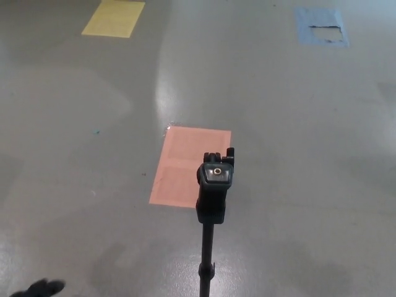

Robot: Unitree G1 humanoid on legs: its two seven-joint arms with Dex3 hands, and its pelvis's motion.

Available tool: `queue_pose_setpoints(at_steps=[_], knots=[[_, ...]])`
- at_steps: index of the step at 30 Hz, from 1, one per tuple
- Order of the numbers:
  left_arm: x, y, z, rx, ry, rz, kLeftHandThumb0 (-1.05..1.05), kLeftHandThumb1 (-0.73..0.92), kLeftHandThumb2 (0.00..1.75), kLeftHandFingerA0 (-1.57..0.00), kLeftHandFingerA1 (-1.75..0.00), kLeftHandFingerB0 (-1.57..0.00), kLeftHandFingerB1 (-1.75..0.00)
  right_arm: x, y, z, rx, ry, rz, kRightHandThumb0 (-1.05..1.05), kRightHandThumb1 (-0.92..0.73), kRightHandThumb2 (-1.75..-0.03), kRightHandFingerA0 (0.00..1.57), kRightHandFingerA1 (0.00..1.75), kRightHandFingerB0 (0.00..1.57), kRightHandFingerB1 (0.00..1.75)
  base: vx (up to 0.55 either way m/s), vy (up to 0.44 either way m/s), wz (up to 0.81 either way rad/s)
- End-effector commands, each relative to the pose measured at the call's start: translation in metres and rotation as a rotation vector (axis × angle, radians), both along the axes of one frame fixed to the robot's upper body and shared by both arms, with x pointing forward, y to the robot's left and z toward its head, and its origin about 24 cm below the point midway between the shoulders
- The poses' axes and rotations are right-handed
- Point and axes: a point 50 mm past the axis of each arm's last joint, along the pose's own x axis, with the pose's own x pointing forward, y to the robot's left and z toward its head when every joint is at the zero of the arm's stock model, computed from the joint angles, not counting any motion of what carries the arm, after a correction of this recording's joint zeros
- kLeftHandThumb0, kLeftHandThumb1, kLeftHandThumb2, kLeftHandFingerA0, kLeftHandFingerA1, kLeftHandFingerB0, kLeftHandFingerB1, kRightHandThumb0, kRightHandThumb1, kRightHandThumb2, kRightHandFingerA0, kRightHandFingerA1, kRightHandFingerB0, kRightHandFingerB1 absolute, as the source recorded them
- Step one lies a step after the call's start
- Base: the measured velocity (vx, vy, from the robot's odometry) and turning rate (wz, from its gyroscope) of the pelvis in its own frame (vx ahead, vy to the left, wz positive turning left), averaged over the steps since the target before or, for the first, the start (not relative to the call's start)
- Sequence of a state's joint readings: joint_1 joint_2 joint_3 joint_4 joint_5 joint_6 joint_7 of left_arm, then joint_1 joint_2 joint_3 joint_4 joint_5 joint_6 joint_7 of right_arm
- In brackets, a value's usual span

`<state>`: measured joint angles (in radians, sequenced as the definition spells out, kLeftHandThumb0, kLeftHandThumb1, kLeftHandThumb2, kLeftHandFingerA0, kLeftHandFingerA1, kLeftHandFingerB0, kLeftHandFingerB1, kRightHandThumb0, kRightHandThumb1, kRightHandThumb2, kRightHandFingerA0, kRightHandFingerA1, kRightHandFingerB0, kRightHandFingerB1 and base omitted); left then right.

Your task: The robot uses its left hand to grab the top of a phone stand kept on the floor and rotates it anti-clockwise

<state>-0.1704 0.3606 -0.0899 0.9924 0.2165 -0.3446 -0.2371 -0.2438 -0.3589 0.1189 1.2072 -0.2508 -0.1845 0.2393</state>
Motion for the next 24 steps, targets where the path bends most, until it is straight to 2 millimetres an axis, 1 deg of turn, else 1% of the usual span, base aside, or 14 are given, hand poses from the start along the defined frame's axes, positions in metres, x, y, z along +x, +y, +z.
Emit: queue_pose_setpoints(at_steps=[1,2,3,4,9,12,13,16,17,18,19,20,23,24], knots=[[0.024,-0.042,0.065,-0.158,-0.457,-0.168,-0.57,0.39,0.77,-0.03,-0.42,-0.06,-0.31,0.006,-0.001,0.004,-0.021,-0.042,-0.008,-0.56,-0.65,-0.86,0.61,0.59,0.15,0.39,0.00,0.000,0.00],[0.025,-0.045,0.070,-0.168,-0.474,-0.180,-0.57,0.39,0.77,-0.03,-0.42,-0.06,-0.31,0.007,-0.001,0.004,-0.023,-0.042,-0.005,-0.56,-0.65,-0.86,0.61,0.59,0.15,0.39,0.00,0.000,0.00],[0.026,-0.049,0.075,-0.179,-0.493,-0.196,-0.57,0.56,0.57,-0.11,-0.31,-0.09,-0.25,0.007,0.000,0.004,-0.026,-0.041,-0.001,-0.55,-0.65,-0.86,0.63,0.60,0.15,0.39,0.00,0.000,0.00],[0.029,-0.058,0.089,-0.181,-0.531,-0.237,-0.64,0.42,0.78,-0.02,-0.39,-0.05,-0.27,0.008,0.000,0.005,-0.031,-0.042,0.009,-0.48,-0.77,-0.63,0.69,0.51,0.20,0.28,0.00,0.000,0.00],[0.032,-0.082,0.130,-0.177,-0.665,-0.352,-0.63,0.41,0.78,-0.04,-0.41,-0.04,-0.27,0.010,0.000,0.006,-0.023,-0.039,0.015,-0.47,-0.77,-0.63,0.66,0.48,0.21,0.28,0.00,0.000,0.00],[0.031,-0.087,0.138,-0.174,-0.688,-0.371,-0.64,0.42,0.79,-0.04,-0.41,-0.05,-0.26,0.010,0.001,0.005,-0.021,-0.036,0.016,-0.47,-0.76,-0.63,0.66,0.48,0.21,0.28,0.00,0.000,0.00],[0.032,-0.099,0.153,-0.197,-0.755,-0.411,-0.63,0.41,0.77,-0.04,-0.36,-0.04,-0.25,0.009,0.001,0.005,-0.023,-0.030,0.017,-0.54,-0.65,-0.86,0.62,0.60,0.17,0.40,0.00,0.000,0.00],[0.032,-0.110,0.166,-0.198,-0.815,-0.449,-0.59,0.39,0.77,-0.05,-0.42,0.00,-0.26,0.007,0.001,0.003,-0.032,-0.020,0.023,-0.54,-0.65,-0.86,0.62,0.60,0.17,0.40,0.00,0.000,0.00],[0.032,-0.118,0.174,-0.205,-0.846,-0.472,-0.65,0.39,0.73,-0.08,-0.32,-0.08,-0.18,0.005,0.001,0.002,-0.034,-0.013,0.027,-0.53,-0.64,-0.86,0.62,0.61,0.16,0.40,0.00,0.000,0.00],[0.032,-0.121,0.176,-0.210,-0.851,-0.478,-0.67,0.39,0.72,-0.09,-0.31,-0.10,-0.17,0.004,0.001,0.002,-0.032,-0.010,0.027,-0.45,-0.76,-0.63,0.69,0.52,0.22,0.28,0.00,0.000,0.00],[0.031,-0.123,0.178,-0.214,-0.854,-0.481,-0.67,0.39,0.72,-0.09,-0.31,-0.10,-0.17,0.003,0.000,0.001,-0.031,-0.007,0.027,-0.45,-0.76,-0.63,0.69,0.52,0.22,0.28,0.00,0.000,0.00],[0.032,-0.126,0.179,-0.224,-0.862,-0.486,-0.58,0.37,0.74,-0.03,-0.31,-0.07,-0.25,0.002,0.000,0.001,-0.031,-0.003,0.026,-0.52,-0.64,-0.85,0.62,0.59,0.16,0.39,0.00,0.000,0.00],[0.033,-0.134,0.187,-0.230,-0.874,-0.503,-0.54,0.50,0.56,-0.07,-0.26,-0.06,-0.23,0.001,0.000,0.000,-0.027,0.008,0.024,-0.52,-0.64,-0.85,0.59,0.57,0.16,0.39,0.00,0.000,0.00],[0.033,-0.135,0.189,-0.221,-0.879,-0.509,-0.58,0.40,0.73,-0.05,-0.29,-0.05,-0.22,0.001,0.000,0.000,-0.024,0.008,0.023,-0.44,-0.76,-0.63,0.65,0.46,0.22,0.28,0.00,0.000,0.00]])
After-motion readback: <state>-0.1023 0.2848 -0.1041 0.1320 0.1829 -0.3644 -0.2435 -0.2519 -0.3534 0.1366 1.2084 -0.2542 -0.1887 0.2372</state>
